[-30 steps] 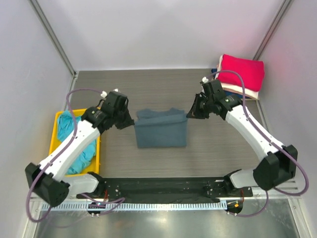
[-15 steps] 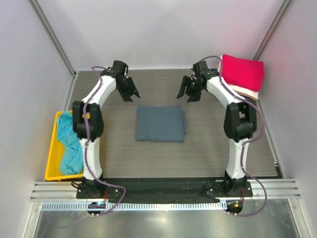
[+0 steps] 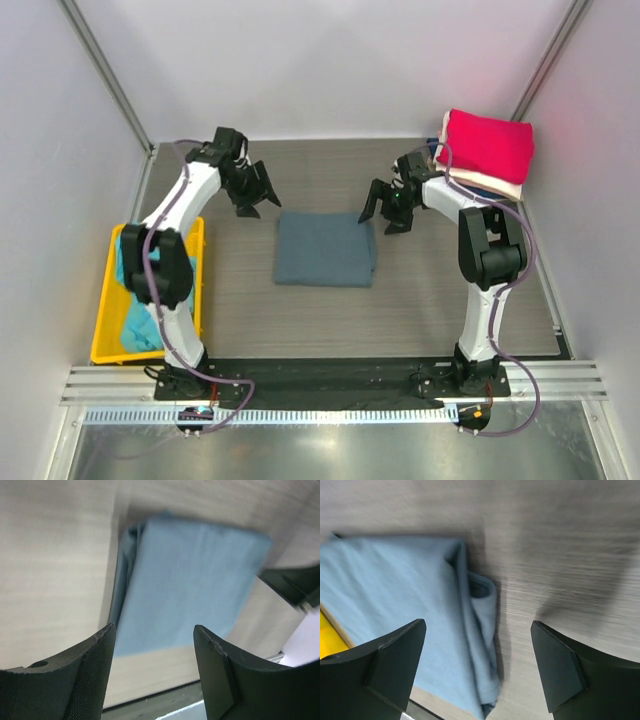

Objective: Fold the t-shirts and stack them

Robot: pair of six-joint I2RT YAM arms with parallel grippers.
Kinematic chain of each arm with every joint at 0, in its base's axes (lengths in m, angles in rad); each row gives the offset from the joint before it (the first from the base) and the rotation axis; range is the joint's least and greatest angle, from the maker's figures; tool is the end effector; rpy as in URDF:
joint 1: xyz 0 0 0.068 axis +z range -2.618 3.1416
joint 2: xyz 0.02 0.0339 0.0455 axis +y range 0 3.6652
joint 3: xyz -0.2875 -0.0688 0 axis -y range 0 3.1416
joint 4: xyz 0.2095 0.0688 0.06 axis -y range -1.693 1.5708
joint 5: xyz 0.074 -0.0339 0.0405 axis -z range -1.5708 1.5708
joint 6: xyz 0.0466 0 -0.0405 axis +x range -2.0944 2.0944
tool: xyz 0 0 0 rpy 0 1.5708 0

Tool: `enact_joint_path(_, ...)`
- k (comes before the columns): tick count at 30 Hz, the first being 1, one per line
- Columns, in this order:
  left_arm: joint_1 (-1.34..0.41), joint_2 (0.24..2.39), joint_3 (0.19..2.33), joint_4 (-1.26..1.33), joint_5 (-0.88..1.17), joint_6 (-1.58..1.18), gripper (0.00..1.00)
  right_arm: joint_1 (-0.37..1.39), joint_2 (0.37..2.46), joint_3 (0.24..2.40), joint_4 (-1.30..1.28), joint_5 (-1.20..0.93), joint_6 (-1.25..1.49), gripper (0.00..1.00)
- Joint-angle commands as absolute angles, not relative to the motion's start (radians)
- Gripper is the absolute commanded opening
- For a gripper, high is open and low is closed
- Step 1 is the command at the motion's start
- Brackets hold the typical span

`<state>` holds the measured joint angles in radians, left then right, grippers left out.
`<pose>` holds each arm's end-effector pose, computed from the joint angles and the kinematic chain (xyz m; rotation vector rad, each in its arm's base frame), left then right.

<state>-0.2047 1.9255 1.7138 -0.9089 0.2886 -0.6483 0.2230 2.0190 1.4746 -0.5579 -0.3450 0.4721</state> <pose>0.3781 -0.0920 0.2909 -0.5217 2.7343 -0.6316 0.3945 0.1056 0.2103 0.2274 2.7335 0.6717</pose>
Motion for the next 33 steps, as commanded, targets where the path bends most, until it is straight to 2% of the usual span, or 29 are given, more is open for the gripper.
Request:
enact_joint_path(1, -0.206, 1.728, 1.564, -0.842, 0.282, -0.627, 0.65, 0.229, 2.0, 1.388, -0.41, -0.433, 0.463, 0.92)
enact_joint_path(5, -0.207, 1.545, 1.32, -0.819, 0.256, -0.627, 0.65, 0.233, 2.045, 1.329, -0.322, -0.486, 0.472, 0.9)
enact_joint_path(8, -0.207, 1.424, 1.203, -0.816, 0.227, -0.627, 0.64, 0.248, 2.091, 1.324, -0.261, -0.518, 0.476, 0.82)
enact_joint_path(9, -0.206, 1.398, 1.186, -0.819, 0.218, -0.626, 0.65, 0.253, 2.1, 1.321, -0.249, -0.528, 0.483, 0.75)
enact_joint_path(13, -0.207, 1.275, 1.102, -0.868, 0.178, -0.617, 0.65, 0.288, 2.118, 1.254, -0.16, -0.584, 0.509, 0.59)
enact_joint_path(14, -0.206, 1.22, 1.085, -0.873, 0.169, -0.615, 0.64, 0.291, 2.118, 1.237, -0.134, -0.6, 0.521, 0.53)
enact_joint_path(15, -0.207, 1.194, 1.047, -0.88, 0.155, -0.612, 0.65, 0.299, 2.118, 1.221, -0.105, -0.62, 0.532, 0.35)
enact_joint_path(17, -0.207, 1.116, 1.019, -0.891, 0.111, -0.611, 0.65, 0.299, 2.097, 1.183, -0.029, -0.659, 0.561, 0.19)
enact_joint_path(18, -0.207, 1.094, 1.005, -0.903, 0.1, -0.609, 0.65, 0.299, 2.085, 1.181, -0.026, -0.664, 0.557, 0.04)
enact_joint_path(21, -0.207, 0.996, 0.959, -0.911, 0.065, -0.584, 0.65, 0.293, 1.984, 1.201, -0.125, -0.638, 0.497, 0.02)
enact_joint_path(27, -0.207, 0.865, 0.904, -0.875, 0.061, -0.571, 0.66, 0.275, 1.814, 1.428, -0.472, -0.447, 0.298, 0.01)
enact_joint_path(33, -0.206, 0.844, 0.905, -0.867, 0.06, -0.563, 0.66, 0.218, 1.738, 1.603, -0.673, -0.38, 0.224, 0.01)
